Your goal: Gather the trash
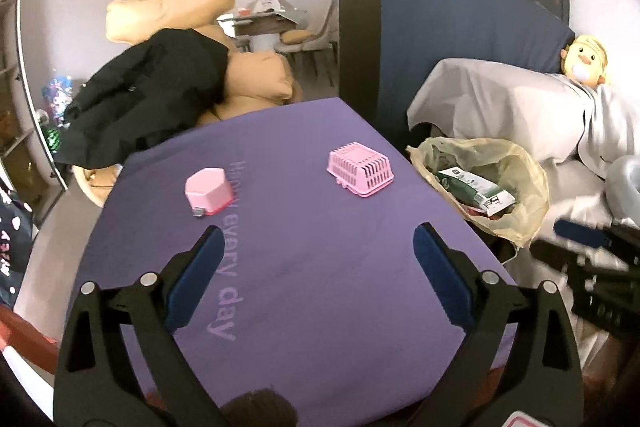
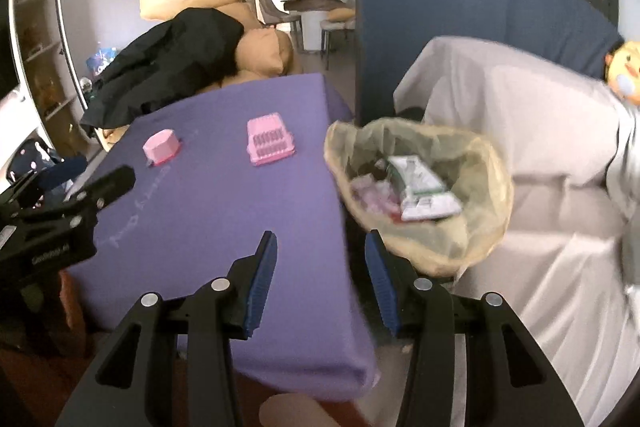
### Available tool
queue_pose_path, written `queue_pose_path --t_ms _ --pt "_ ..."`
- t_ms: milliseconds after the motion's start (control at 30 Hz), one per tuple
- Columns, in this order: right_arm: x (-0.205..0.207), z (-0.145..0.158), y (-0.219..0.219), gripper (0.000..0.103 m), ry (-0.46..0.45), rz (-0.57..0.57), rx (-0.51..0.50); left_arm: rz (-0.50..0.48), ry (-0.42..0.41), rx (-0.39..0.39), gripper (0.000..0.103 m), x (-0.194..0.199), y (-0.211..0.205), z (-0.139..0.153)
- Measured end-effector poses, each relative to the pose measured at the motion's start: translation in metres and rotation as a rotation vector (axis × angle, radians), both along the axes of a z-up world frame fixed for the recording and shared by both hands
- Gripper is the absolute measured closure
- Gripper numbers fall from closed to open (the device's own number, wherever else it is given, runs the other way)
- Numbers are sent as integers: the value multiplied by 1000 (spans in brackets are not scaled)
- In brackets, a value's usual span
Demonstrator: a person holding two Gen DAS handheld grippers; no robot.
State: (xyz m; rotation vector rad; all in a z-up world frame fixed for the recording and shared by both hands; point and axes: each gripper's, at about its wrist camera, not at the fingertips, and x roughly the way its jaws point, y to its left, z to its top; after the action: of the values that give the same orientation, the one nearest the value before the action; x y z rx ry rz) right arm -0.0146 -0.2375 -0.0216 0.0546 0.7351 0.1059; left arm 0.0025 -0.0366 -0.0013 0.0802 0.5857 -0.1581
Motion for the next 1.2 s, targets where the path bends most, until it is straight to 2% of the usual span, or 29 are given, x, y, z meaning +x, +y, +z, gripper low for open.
queue_pose_path --t_ms 67,233,400,1200 --pt "-7 -3 4 59 11 21 52 28 -14 -4 12 -4 4 3" --pt "-16 3 19 59 -56 29 -3 77 -38 -5 12 -13 11 7" --pt "-19 7 22 59 -84 38 -4 80 -36 -10 12 -14 12 8" --pt "-17 7 18 59 -76 29 14 66 -27 2 12 -13 8 7"
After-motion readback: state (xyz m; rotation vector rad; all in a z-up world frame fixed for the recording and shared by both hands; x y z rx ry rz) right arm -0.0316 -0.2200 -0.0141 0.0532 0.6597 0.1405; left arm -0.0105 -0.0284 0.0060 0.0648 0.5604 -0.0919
